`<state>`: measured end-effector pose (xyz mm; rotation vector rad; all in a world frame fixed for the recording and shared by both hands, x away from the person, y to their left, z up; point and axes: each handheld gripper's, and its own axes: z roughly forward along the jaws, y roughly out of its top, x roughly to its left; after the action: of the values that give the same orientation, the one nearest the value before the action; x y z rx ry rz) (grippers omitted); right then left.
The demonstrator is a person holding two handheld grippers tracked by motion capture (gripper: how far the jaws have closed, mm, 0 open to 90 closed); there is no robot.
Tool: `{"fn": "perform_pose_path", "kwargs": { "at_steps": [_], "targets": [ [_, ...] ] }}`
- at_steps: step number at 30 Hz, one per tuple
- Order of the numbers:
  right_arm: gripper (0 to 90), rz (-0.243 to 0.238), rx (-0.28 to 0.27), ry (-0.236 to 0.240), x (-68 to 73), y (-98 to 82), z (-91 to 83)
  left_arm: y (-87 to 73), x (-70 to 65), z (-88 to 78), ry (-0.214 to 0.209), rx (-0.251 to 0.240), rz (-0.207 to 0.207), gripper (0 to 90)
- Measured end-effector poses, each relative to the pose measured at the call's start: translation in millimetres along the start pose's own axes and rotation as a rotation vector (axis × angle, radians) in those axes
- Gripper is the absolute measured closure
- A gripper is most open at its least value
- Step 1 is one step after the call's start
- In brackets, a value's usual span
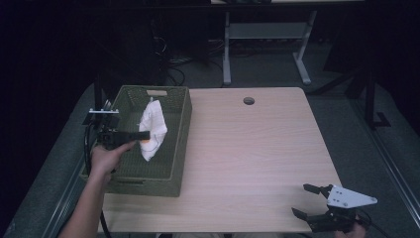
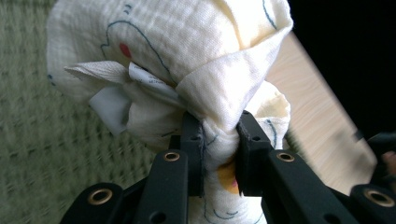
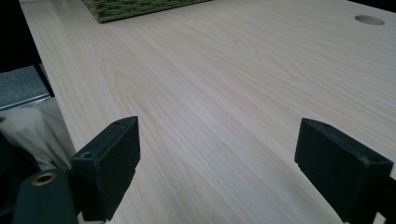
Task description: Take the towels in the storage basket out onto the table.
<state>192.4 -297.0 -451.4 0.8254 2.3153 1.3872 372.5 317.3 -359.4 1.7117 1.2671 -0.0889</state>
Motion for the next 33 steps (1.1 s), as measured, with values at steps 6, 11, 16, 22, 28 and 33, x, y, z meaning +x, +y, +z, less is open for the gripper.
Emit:
{"fn": "perform_pose_path", "kwargs": {
  "at_steps": [6, 11, 16, 22, 28, 33],
  "targets": [
    [13.8, -0.005, -0.001, 0.002, 0.4, 0.5, -0.9, -1.7, -1.2, -5.7, -0.103, -0.072, -0.041, 76.4],
    [13.8, 0.0, -0.001, 0.004, 0.3, 0.2, -1.3, -2.0, -1.8, -9.5, -0.158, -0.126, -0.065, 76.5],
    [13.8, -0.005, -0.003, 0.005, 0.9, 0.9, -1.0, -1.9, -3.9, -13.7, -0.224, -0.193, -0.096, 76.7],
    [13.8, -0.005, -0.005, 0.005, 0.6, 0.8, -1.1, 0.5, -13.9, -14.6, -0.264, -0.221, -0.072, 76.8],
    [13.8, -0.005, -0.003, 0.003, 1.3, 1.3, -1.0, 7.8, -27.4, -10.1, -0.298, -0.223, -0.043, 76.8],
    [13.8, -0.004, -0.005, 0.007, 1.2, 1.3, -1.4, 13.1, -37.3, -4.4, -0.312, -0.213, -0.017, 76.7]
  ]
}}
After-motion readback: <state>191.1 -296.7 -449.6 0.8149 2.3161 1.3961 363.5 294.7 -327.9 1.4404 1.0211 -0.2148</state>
